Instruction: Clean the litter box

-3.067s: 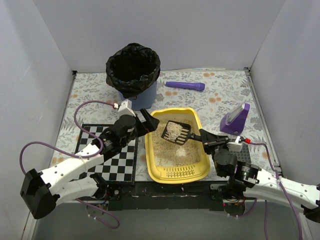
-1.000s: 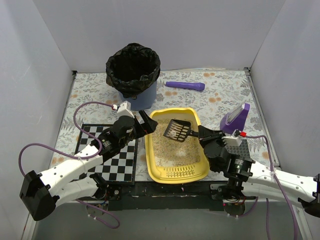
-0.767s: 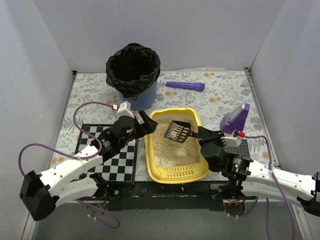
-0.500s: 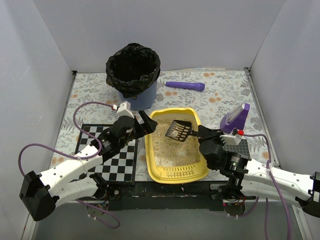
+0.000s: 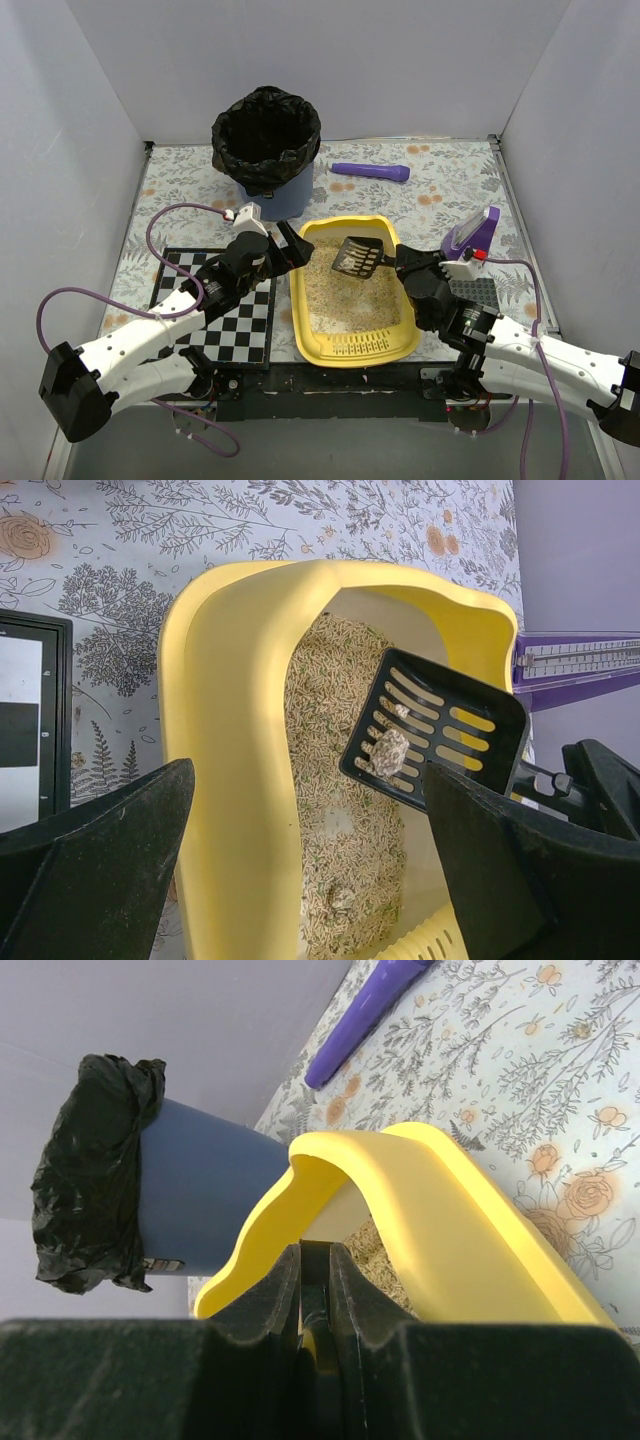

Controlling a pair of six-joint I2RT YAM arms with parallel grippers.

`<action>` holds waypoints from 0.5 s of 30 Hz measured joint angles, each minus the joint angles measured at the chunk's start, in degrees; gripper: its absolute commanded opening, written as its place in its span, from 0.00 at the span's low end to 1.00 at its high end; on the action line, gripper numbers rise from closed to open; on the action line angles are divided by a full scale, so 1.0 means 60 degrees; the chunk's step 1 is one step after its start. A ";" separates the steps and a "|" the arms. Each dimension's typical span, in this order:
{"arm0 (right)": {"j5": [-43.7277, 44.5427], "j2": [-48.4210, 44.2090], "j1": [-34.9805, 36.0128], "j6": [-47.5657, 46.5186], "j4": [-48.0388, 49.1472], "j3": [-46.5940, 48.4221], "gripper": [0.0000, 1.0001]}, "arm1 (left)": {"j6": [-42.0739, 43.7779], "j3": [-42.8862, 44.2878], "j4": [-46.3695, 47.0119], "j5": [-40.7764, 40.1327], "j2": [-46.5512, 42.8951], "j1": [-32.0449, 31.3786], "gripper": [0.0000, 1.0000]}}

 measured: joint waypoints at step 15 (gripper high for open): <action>-0.0645 0.0375 -0.0466 -0.0951 0.0663 0.0233 0.01 | 0.0033 -0.0076 -0.0091 -0.0073 -0.0102 0.0084 0.98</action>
